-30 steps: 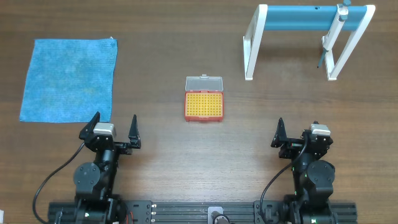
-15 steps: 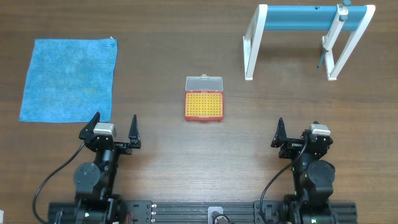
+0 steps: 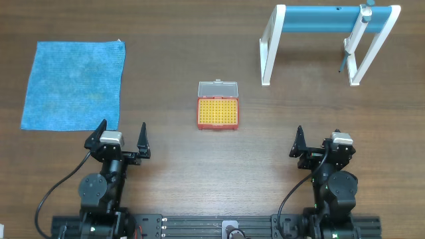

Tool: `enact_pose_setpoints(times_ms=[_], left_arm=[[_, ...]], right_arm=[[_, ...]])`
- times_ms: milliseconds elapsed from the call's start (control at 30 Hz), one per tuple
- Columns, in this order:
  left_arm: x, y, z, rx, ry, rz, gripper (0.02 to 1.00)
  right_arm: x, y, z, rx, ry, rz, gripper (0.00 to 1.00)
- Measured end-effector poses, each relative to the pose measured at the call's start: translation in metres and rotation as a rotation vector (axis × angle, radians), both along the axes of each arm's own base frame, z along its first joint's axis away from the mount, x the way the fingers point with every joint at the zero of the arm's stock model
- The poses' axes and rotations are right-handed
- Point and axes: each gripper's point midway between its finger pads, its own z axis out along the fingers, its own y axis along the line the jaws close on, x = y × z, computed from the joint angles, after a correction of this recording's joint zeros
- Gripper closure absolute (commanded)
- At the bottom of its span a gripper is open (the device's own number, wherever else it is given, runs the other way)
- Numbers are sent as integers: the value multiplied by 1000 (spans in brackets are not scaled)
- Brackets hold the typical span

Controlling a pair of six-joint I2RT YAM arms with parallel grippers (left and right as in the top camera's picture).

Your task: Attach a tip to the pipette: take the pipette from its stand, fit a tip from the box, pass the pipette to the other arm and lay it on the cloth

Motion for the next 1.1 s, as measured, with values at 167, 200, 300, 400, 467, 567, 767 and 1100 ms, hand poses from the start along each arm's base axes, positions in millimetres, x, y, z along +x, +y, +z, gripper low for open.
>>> enact_pose_setpoints(times_ms=[167, 200, 300, 400, 467, 567, 767, 1100], left_arm=[[0, 0, 0, 0, 0, 0, 23], [0, 0, 0, 0, 0, 0, 23], [0, 0, 0, 0, 0, 0, 23], [0, 0, 0, 0, 0, 0, 23], [0, 0, 0, 0, 0, 0, 23], [0, 0, 0, 0, 0, 0, 23], [0, 0, 0, 0, 0, 0, 23], [0, 0, 1, 0, -4, -1, 23]], right_arm=[[0, 0, 0, 0, 0, 0, 16], [0, 0, 0, 0, 0, 0, 16], [0, 0, 0, 0, 0, 0, 16], [0, 0, 0, 0, 0, 0, 16], [0, 0, 0, 0, 0, 0, 16], [0, -2, 0, -2, 0, -9, 16], [0, -3, 0, -4, -1, -19, 16], [22, -36, 41, -33, 110, -179, 16]])
